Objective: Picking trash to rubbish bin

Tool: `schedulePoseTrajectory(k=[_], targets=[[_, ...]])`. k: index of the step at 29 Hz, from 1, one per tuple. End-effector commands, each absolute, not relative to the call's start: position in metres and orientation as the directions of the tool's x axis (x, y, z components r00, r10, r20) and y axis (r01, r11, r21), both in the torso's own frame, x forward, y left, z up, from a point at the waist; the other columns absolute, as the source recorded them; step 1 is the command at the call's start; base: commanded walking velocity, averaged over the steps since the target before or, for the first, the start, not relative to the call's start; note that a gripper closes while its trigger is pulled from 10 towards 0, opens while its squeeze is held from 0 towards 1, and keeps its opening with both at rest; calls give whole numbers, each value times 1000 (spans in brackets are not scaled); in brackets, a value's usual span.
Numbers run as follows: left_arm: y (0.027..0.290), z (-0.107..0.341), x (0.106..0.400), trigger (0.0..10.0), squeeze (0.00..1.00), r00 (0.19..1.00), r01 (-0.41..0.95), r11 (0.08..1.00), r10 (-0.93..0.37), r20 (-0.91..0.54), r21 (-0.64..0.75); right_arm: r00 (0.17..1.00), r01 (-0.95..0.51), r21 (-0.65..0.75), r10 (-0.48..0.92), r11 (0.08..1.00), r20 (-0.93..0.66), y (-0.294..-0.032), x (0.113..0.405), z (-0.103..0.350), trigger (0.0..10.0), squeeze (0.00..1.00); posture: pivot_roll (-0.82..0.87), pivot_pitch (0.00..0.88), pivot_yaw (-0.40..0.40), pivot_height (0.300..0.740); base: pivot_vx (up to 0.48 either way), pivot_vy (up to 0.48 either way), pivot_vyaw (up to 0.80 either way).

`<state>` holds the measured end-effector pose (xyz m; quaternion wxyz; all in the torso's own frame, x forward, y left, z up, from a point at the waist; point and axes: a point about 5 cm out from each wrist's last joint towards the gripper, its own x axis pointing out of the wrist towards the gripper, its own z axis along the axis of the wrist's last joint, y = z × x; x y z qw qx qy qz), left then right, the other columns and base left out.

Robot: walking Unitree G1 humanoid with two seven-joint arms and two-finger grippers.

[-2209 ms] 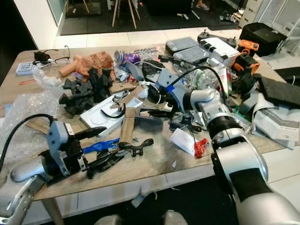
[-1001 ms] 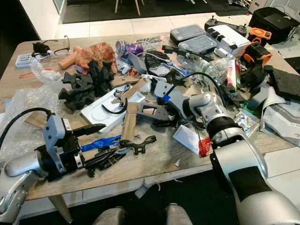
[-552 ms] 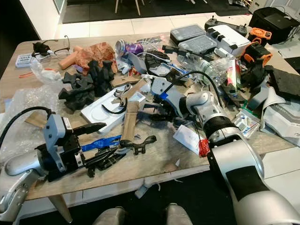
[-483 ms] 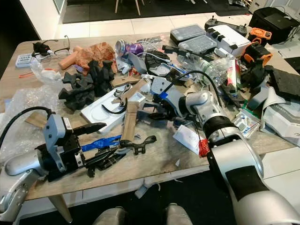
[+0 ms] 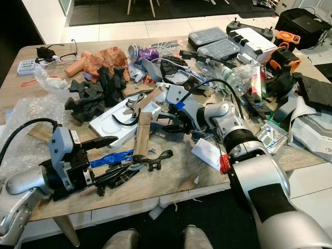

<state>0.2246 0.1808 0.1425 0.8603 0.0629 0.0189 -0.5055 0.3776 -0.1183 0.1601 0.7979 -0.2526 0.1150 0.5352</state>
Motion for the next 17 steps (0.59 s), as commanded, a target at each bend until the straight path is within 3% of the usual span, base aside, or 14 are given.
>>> schedulePoseTrajectory(k=[1, 2, 3, 17], targets=[[179, 141, 226, 10000, 0, 484, 874, 476, -869, -100, 96, 403, -911, -271, 810, 311, -426, -118, 380, 166, 0, 0, 102, 65, -17, 740, 0, 0, 0], [179, 142, 227, 10000, 0, 482, 875, 474, -871, -93, 95, 402, -911, -270, 821, 312, -405, -119, 381, 172, 8157, 0, 95, 61, -13, 740, 0, 0, 0], [179, 143, 229, 10000, 0, 480, 876, 473, -873, -85, 95, 399, -911, -270, 834, 312, -380, -121, 382, 178, 10000, 0, 91, 57, -11, 740, 0, 0, 0], [171, 146, 240, 10000, 0, 460, 885, 455, -887, -45, 97, 402, -892, -294, 900, 342, -171, -132, 383, 216, 10000, 0, 43, 18, 4, 740, 0, 0, 0]])
